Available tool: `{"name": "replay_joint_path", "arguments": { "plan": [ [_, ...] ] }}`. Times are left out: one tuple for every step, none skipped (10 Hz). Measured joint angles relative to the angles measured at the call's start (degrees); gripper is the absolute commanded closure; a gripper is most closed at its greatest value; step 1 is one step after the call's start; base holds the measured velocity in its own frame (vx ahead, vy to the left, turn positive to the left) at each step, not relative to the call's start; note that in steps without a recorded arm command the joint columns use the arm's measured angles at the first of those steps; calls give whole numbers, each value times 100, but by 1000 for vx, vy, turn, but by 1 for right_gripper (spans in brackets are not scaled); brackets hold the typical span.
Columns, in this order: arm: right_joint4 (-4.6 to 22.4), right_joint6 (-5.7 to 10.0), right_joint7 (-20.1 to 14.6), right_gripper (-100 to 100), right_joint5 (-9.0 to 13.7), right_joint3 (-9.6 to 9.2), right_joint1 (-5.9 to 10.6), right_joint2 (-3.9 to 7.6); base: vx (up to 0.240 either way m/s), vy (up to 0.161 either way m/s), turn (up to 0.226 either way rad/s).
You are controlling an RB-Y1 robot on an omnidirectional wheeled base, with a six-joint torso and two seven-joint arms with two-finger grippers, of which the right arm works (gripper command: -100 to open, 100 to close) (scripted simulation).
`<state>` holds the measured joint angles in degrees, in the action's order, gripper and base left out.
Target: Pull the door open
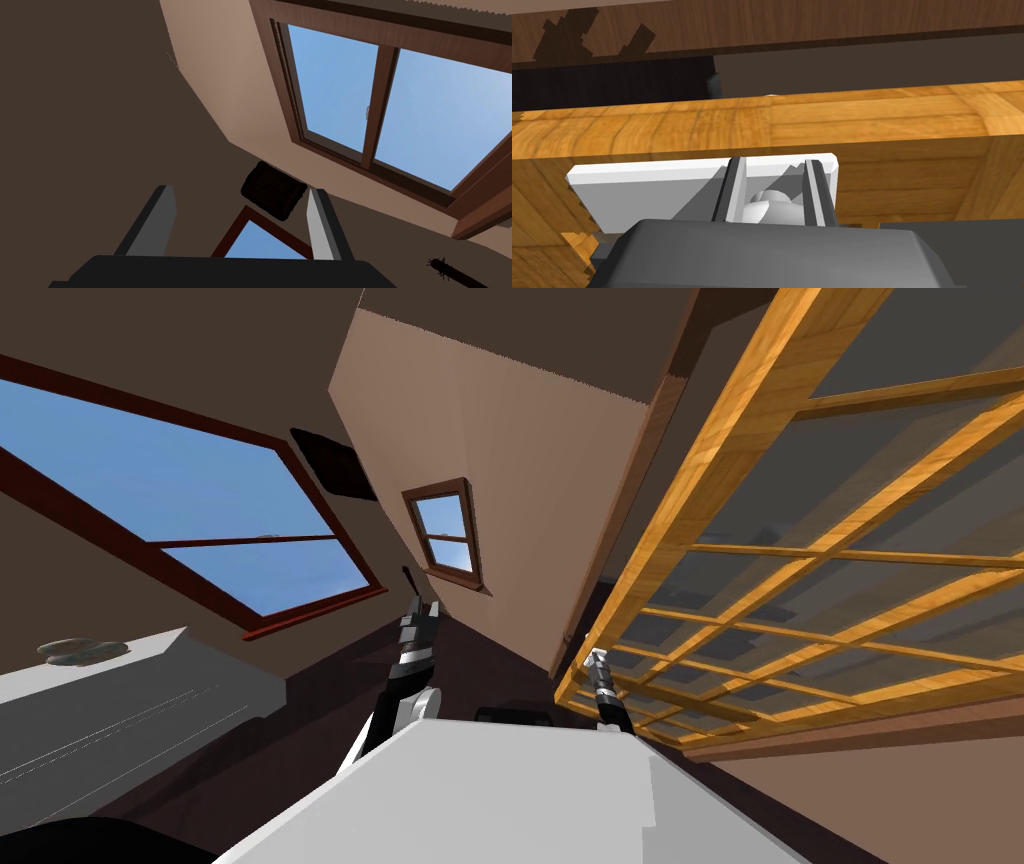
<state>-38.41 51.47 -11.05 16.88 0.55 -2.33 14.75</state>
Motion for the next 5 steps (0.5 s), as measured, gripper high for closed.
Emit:
{"name": "replay_joint_path", "arguments": {
  "plan": [
    [-33,11,-151,100,48,-8,-28,3,-56,-31,122],
    [-35,11,-330,100,117,-19,-22,17,-38,-19,47],
    [-52,-5,-454,100,150,-23,-11,11,-31,-13,68],
    [-161,-67,-588,100,205,-24,-51,7,-21,-14,44],
    [-231,-102,-694,100,232,-30,-83,18,-30,-13,76]
  ]
}}
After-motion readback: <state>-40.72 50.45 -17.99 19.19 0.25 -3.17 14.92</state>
